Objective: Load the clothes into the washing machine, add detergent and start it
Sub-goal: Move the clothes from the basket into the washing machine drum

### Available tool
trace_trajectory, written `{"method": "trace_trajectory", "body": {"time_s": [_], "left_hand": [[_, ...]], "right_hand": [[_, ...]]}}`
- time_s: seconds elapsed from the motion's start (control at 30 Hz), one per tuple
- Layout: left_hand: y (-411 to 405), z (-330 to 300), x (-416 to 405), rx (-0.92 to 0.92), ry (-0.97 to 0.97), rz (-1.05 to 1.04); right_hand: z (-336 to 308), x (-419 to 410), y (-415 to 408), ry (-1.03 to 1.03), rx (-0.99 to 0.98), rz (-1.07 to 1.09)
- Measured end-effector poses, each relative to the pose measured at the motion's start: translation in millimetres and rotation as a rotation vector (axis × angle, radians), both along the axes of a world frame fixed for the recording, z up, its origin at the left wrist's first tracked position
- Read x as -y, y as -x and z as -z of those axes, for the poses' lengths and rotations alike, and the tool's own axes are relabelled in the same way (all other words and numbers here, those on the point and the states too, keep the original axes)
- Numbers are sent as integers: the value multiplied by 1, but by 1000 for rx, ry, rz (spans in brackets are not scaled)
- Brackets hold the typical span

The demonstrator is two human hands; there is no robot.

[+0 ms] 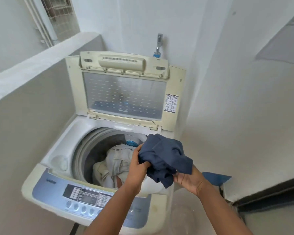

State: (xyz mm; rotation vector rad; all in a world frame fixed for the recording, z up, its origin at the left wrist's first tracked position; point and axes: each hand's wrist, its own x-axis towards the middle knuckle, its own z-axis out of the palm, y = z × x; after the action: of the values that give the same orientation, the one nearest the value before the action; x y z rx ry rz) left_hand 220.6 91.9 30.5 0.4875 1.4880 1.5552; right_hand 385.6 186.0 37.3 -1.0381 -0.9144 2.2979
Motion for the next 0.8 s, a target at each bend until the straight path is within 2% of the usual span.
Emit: {"method": "trace_trajectory", "body": {"time_s": [0.23, 0.5, 0.7, 0.8], "left_hand": [[103, 16, 23, -43, 106, 34], [190, 43, 43, -68, 236, 178], [218, 46, 57, -97, 346, 331], [227, 47, 62, -119, 357, 328]], "right_hand": [[19, 19, 101, 30, 88, 17], [44, 50, 181, 64, 310, 66], [68, 68, 211, -44, 627, 94], [68, 70, 220, -72, 689, 98]]}}
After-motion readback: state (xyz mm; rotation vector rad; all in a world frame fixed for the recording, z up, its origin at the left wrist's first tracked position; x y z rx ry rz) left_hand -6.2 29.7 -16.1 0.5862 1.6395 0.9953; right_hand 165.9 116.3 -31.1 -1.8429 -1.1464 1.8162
